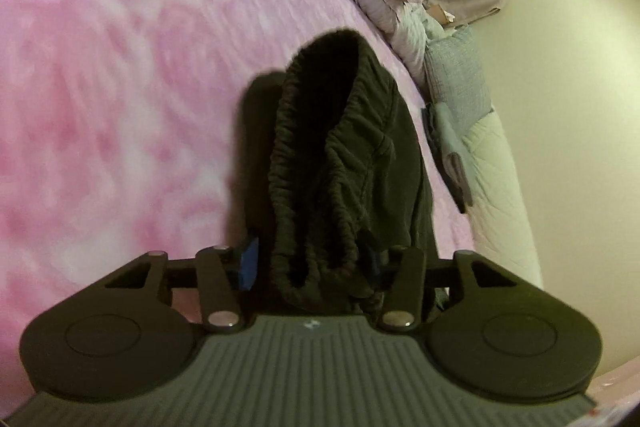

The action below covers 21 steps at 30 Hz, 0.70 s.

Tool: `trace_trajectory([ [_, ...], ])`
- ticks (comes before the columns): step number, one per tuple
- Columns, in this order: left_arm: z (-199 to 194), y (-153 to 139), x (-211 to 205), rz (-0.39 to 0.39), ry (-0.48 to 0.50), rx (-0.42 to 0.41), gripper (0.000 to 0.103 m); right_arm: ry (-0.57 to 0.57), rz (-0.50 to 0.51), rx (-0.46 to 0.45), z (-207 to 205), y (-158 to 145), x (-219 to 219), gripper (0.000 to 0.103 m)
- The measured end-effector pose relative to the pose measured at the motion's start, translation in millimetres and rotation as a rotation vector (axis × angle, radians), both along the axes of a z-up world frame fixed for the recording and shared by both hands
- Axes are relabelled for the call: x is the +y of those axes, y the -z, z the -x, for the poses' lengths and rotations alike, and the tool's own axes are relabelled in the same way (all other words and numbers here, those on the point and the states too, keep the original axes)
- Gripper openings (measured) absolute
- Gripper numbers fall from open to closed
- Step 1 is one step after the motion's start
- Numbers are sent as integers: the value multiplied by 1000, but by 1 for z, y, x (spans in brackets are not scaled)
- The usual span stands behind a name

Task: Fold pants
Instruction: 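Grasp the folded trousers with the left gripper while the right gripper holds them, then lower the folded black trousers onto the bed and open both grippers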

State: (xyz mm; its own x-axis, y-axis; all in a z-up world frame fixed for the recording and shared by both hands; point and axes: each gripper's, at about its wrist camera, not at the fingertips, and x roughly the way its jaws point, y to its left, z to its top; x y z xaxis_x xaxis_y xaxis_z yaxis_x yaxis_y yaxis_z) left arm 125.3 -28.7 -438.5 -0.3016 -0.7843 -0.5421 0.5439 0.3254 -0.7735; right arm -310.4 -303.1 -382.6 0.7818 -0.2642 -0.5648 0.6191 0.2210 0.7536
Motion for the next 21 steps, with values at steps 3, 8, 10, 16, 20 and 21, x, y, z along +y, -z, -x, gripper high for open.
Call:
trace_trajectory([
  [3,-17,-8,-8,-2,-29,-62,44,43,-19,11,-6,-4,32,29],
  [8,-18,-28,-17,-28,88,-183,46,18,51,58,-7,0,38,45],
  [10,-22,-41,-10,7,97,-252,42,15,118,76,-3,-12,30,46],
  [16,-45,-76,-46,84,69,-312,42,-4,334,132,-14,-52,-15,48],
  [20,-50,-72,-91,73,115,-225,42,-19,283,110,-36,-49,-55,48],
  [21,-48,-70,-98,71,123,-222,41,-20,260,92,-41,-43,-63,48],
])
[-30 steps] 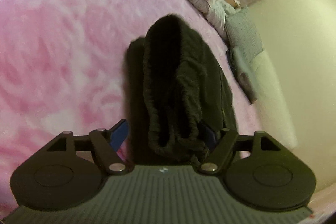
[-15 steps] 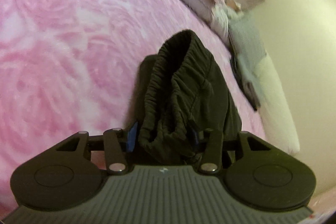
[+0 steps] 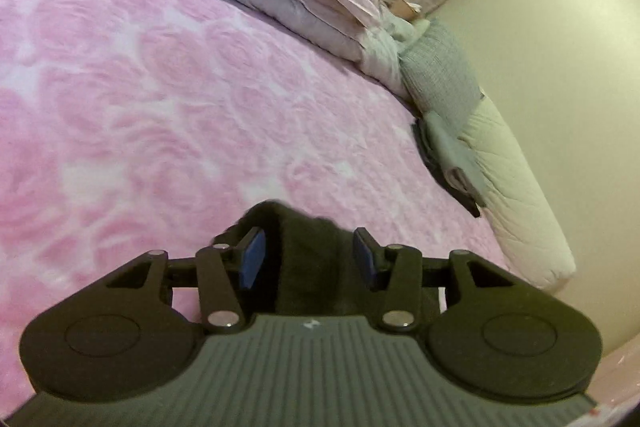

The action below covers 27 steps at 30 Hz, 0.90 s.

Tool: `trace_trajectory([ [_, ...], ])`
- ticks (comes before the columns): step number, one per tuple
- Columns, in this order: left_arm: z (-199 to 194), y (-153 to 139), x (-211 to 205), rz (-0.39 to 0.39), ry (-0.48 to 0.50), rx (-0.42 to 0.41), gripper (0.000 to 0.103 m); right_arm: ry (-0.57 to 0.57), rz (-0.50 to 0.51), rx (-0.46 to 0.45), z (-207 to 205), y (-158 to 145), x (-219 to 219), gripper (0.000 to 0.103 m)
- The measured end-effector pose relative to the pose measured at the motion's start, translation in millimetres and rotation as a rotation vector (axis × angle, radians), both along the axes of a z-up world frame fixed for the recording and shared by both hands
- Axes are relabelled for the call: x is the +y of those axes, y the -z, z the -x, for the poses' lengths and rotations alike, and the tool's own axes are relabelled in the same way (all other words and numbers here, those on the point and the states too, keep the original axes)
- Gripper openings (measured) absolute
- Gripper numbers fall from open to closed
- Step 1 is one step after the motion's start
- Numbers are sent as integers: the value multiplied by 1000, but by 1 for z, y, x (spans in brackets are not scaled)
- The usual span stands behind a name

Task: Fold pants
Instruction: 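Lower the folded black trousers onto the bed and open both grippers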

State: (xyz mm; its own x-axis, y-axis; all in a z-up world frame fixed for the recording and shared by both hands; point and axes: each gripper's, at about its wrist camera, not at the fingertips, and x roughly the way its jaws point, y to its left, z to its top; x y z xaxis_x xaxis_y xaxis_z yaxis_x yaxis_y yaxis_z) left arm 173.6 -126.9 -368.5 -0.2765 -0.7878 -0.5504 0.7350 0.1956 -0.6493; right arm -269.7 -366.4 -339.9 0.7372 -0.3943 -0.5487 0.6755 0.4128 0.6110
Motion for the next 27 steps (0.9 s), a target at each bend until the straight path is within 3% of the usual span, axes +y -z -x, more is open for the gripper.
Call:
trace_trajectory([
  [1,0,3,-7,-9,1,0,40,-1,-30,-27,-5,5,-9,48],
  [3,-4,8,-11,-15,6,25,26,5,-86,-61,-14,16,-25,48],
  [6,-6,15,-12,12,-1,44,16,6,-167,-111,-23,31,-44,47],
  [7,-7,16,-11,22,-7,44,13,9,-202,-143,-25,39,-48,42],
  [9,-10,19,-9,44,-20,42,10,43,-237,-196,-24,50,-53,15],
  [13,-2,24,0,111,-49,-52,9,82,-90,-215,-19,41,-38,0],
  [15,3,30,-1,128,-51,-119,9,162,-102,-182,-15,49,-41,0],
  [16,6,35,-3,115,-69,-167,9,246,-126,-89,-13,56,-45,0],
  [17,9,39,-5,100,-70,-199,10,254,-121,-10,-14,60,-50,0],
  [20,9,34,-7,85,-58,-205,12,164,-103,13,-12,45,-50,0],
  [22,7,25,-6,72,-51,-192,13,111,-35,23,-13,22,-44,0],
  [23,6,20,-5,61,-51,-187,13,75,20,42,-16,10,-39,4],
  [24,8,14,-3,54,-53,-194,13,27,85,68,-20,-4,-31,16],
  [26,20,-1,6,50,-63,-266,10,-78,196,123,-31,-21,-11,33],
  [27,29,-10,12,61,-65,-325,11,-129,260,155,-37,-27,3,33],
])
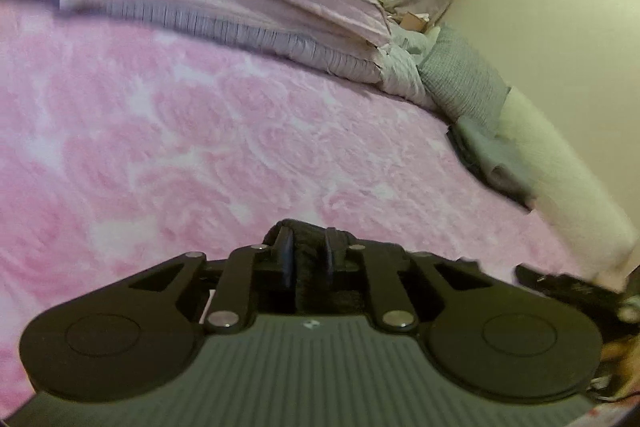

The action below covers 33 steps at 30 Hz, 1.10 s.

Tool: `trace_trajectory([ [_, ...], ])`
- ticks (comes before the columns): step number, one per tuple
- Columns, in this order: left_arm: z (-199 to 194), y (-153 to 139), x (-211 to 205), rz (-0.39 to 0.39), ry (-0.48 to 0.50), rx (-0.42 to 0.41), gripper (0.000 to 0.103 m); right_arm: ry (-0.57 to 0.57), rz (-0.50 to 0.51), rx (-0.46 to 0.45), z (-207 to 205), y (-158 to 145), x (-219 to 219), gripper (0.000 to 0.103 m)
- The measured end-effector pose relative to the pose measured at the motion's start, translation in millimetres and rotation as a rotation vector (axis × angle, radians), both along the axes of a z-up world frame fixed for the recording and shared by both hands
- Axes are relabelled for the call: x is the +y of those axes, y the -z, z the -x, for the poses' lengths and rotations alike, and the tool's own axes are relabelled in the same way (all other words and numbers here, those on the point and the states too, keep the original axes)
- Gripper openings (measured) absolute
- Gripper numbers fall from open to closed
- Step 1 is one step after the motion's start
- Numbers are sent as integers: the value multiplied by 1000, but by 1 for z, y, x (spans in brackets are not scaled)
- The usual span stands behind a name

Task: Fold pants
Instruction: 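Lower the folded black trousers onto the bed and open both grippers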

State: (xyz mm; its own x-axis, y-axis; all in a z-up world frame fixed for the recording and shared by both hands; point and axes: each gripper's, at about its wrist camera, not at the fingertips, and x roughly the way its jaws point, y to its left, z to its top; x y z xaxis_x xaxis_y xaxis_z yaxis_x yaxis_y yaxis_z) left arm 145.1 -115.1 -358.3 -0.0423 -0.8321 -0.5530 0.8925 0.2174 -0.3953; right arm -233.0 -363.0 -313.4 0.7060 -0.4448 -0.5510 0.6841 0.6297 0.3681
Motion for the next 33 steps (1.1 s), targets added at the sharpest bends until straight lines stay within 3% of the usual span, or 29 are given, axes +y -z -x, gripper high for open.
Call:
trace_trajectory([
  [2,15,-13,9,20,7,-74,11,-95,100,58,-11,-4,27,33],
  [6,48,-23,1,52,128,-151,13,-189,165,105,-37,6,57,33],
  [8,64,-7,-21,-10,163,-278,13,-169,181,135,-52,15,59,33],
  [10,66,22,-40,-89,159,-353,7,-172,152,181,-68,35,54,33],
  [12,61,44,-45,-83,151,-348,3,-187,158,266,-85,60,52,32],
  [16,55,47,-44,-76,148,-333,3,-211,232,347,-96,64,61,32],
  [21,61,20,-23,-46,144,-315,4,-149,190,272,-68,46,67,32],
  [26,73,-11,37,3,174,-298,6,-138,210,186,-17,10,127,32],
  [30,83,1,72,-54,178,-288,7,-130,164,190,8,17,172,32],
  [33,85,25,76,-85,159,-294,11,-146,140,275,-1,47,182,32],
])
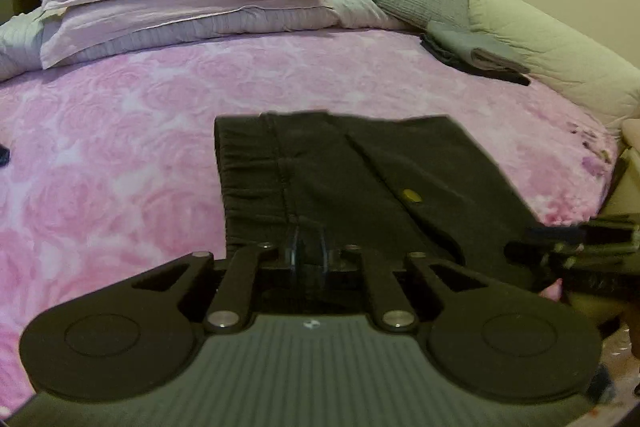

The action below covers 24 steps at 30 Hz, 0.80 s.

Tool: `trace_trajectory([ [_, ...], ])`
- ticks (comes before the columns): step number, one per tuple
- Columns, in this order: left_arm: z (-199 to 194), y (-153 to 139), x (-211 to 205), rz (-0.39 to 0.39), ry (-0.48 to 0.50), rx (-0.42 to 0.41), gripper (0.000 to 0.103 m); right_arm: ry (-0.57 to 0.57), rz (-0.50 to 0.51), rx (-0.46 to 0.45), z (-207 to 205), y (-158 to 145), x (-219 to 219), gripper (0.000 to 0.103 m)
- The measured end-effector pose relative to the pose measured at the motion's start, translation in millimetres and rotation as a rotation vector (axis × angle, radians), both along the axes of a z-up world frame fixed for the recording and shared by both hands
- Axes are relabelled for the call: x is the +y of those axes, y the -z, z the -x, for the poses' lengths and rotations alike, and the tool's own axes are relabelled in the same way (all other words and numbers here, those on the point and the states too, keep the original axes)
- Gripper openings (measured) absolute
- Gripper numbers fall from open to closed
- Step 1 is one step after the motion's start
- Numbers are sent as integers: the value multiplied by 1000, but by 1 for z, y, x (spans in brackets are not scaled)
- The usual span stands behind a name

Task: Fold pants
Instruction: 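Lower the folded black trousers onto the bed and open both grippers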

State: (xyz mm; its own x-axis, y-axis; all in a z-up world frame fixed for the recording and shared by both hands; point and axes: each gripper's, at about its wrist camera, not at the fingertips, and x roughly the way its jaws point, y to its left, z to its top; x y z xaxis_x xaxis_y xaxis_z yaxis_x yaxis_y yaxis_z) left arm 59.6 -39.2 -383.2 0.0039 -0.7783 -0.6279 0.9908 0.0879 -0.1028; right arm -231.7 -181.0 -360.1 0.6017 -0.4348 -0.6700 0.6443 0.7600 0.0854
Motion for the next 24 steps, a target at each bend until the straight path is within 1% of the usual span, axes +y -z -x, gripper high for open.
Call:
trace_trajectory([
  [1,1,2,-2,6,-7,1,11,-8,31,14,-5,10,1,32],
  [2,2,-1,-4,-3,-19,2,10,-9,46,15,-7,13,2,32],
  [3,3,-5,-7,-16,-31,3,11,-1,41,16,-10,10,1,32],
  [5,6,-15,-6,-30,-47,9,11,30,-4,14,-12,-3,-2,33],
  [7,10,-23,2,-47,-60,18,13,39,-6,10,-8,-11,3,37],
  [8,14,-26,8,-50,-68,16,18,42,2,12,-6,-16,7,45],
  [9,18,-30,14,-51,-72,9,22,48,7,12,-2,-19,11,55],
  [10,23,-34,22,-60,-73,0,24,57,9,7,2,-24,17,59],
  [11,28,-37,27,-71,-76,-6,31,59,8,-2,6,-27,22,63],
  [12,30,-39,35,-81,-76,-11,34,57,4,-9,10,-30,26,64],
  [14,37,-43,46,-101,-72,-29,34,60,-2,-8,15,-32,37,66],
  [18,48,-49,69,-112,-64,-49,38,37,7,-7,23,-40,60,67],
  [24,54,-59,97,-82,-51,-49,41,43,17,-17,35,-49,84,67],
])
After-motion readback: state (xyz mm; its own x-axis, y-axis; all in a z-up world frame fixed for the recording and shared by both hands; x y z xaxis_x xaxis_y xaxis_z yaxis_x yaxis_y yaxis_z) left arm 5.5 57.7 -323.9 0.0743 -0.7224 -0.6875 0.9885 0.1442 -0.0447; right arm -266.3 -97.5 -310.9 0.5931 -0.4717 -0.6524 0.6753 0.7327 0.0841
